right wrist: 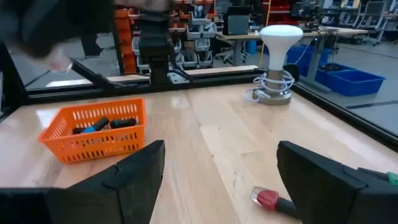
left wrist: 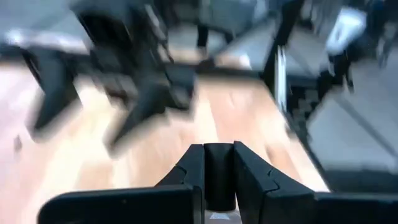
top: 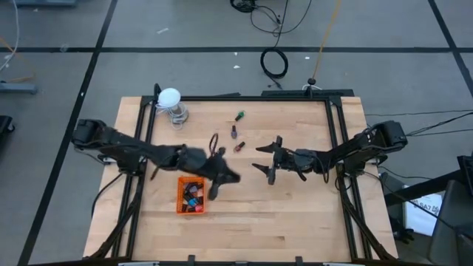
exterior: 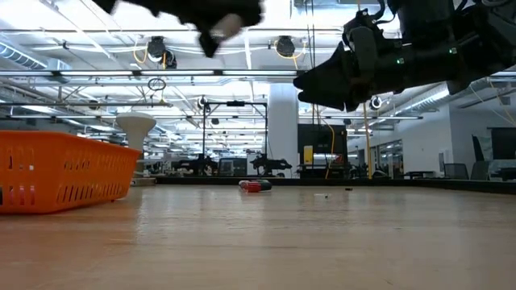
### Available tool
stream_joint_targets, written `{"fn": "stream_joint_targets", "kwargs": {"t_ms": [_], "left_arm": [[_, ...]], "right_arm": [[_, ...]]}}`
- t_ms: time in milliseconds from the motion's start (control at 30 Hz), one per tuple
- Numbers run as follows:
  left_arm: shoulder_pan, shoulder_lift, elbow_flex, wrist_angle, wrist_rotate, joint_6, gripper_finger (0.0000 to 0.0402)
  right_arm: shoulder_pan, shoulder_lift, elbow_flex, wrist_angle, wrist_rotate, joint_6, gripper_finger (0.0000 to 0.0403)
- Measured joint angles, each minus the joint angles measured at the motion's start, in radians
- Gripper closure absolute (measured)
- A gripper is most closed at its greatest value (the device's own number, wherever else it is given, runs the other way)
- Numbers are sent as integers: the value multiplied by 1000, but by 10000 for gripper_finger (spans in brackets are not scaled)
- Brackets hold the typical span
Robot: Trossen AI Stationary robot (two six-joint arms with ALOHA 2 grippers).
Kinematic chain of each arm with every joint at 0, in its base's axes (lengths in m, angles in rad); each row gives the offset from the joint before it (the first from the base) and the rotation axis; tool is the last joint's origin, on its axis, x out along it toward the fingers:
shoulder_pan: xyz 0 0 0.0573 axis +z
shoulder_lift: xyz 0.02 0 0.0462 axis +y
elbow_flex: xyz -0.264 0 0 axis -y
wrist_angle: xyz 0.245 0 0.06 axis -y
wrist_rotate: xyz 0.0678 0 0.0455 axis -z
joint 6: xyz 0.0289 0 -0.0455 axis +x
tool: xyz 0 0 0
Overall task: Pick & Place Nail Polish
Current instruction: Put the white nail color bottle into the orange bin, then put the red nail color bottle into the orange bin
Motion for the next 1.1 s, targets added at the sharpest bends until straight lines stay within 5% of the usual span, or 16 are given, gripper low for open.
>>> {"fn": "stream_joint_targets", "kwargs": {"t_ms": [167,367,633,800,1100], "left_arm": [[-146,-95,1,-383,-115,-85,365],[-291,-103,-19,-718,-233,-431,365],[-341,-102,-157,-677,-298,-688,365],[-332,-102,-212,-638,-299,-716,363],[-317,-102,-230,-600,-298,-717,281]], "right_arm": [[0,0,0,-24,0,0,110],[0,-1,0,-25,1,0,110],[0,-1,0,-25,1,0,110],[0,-1,0,-25,1,0,110],[0,-1,0,-25,0,0,110]]}}
